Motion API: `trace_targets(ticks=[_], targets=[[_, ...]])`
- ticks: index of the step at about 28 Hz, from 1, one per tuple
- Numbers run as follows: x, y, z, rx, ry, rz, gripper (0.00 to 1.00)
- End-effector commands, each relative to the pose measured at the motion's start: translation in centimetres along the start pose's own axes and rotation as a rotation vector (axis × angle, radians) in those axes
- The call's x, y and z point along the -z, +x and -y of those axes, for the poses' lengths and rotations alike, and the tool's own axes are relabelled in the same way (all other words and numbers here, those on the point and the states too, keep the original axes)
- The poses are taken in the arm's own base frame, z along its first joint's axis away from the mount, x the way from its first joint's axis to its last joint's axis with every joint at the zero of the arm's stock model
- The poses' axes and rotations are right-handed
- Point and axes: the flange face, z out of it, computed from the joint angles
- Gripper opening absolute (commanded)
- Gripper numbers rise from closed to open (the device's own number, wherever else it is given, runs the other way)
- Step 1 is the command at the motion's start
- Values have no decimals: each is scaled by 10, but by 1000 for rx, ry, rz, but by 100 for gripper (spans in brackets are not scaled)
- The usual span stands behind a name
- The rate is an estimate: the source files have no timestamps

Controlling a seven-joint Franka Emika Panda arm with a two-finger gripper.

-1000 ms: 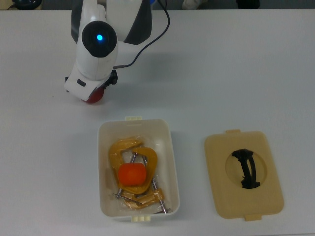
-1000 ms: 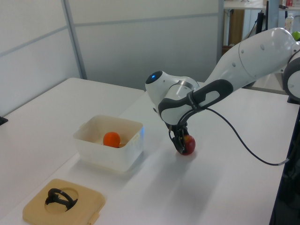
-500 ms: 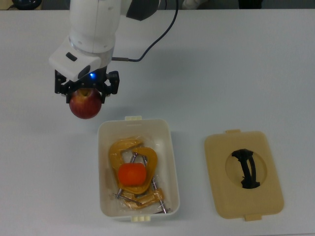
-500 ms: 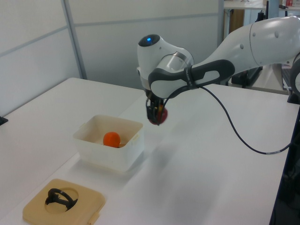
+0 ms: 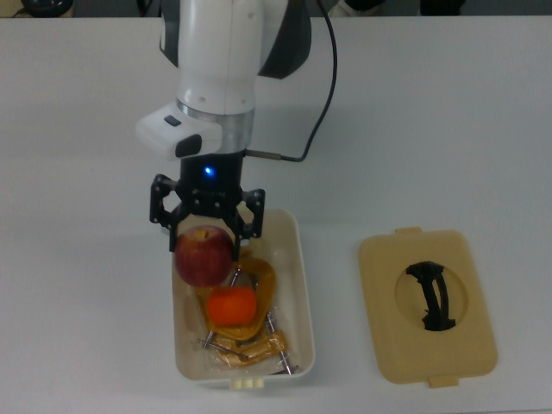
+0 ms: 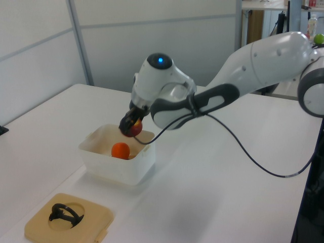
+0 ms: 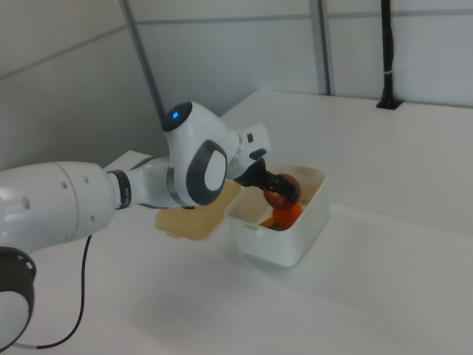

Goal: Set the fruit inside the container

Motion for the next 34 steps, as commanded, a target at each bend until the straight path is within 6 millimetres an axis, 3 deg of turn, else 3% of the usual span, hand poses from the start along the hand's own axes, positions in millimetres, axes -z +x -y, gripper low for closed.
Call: trace_targets(ticks=[1, 9, 20, 26, 31, 34], targets=[[-6, 0, 19, -106, 26, -39, 100], [-4, -7, 13, -121, -14, 54, 100], [83, -9, -21, -24, -102, 332, 100], [142, -17, -61, 41, -16, 494, 100], [183, -29, -70, 41, -29, 583, 100], [196, -33, -70, 42, -32, 599, 100]])
